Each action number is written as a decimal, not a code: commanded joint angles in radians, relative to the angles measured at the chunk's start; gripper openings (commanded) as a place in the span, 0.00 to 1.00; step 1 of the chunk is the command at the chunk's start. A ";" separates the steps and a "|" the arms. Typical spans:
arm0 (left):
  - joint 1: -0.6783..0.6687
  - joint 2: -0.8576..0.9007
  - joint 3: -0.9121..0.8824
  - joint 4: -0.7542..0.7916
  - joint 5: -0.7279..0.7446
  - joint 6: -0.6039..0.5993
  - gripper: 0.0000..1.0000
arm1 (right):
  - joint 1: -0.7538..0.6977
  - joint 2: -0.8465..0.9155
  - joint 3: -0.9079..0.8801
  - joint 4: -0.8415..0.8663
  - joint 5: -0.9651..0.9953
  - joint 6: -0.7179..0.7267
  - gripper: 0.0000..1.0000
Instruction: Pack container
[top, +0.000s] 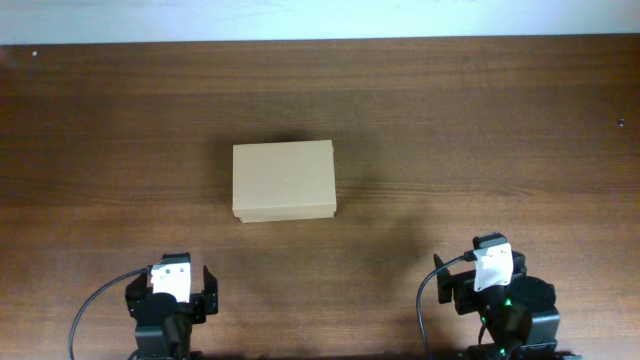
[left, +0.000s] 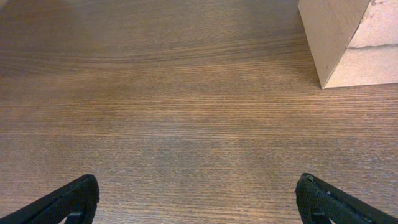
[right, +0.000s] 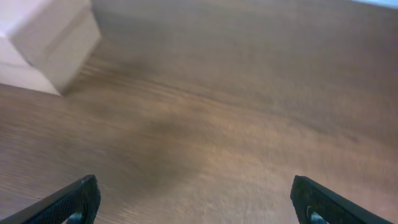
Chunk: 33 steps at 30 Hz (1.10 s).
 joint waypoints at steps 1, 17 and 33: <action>0.003 -0.010 -0.010 0.002 -0.008 0.008 1.00 | -0.049 -0.056 -0.058 0.008 0.008 0.014 0.99; 0.003 -0.010 -0.010 0.002 -0.008 0.008 1.00 | -0.114 -0.139 -0.178 -0.007 0.023 0.093 0.99; 0.003 -0.010 -0.010 0.002 -0.008 0.008 1.00 | -0.114 -0.152 -0.178 -0.006 0.023 0.093 0.99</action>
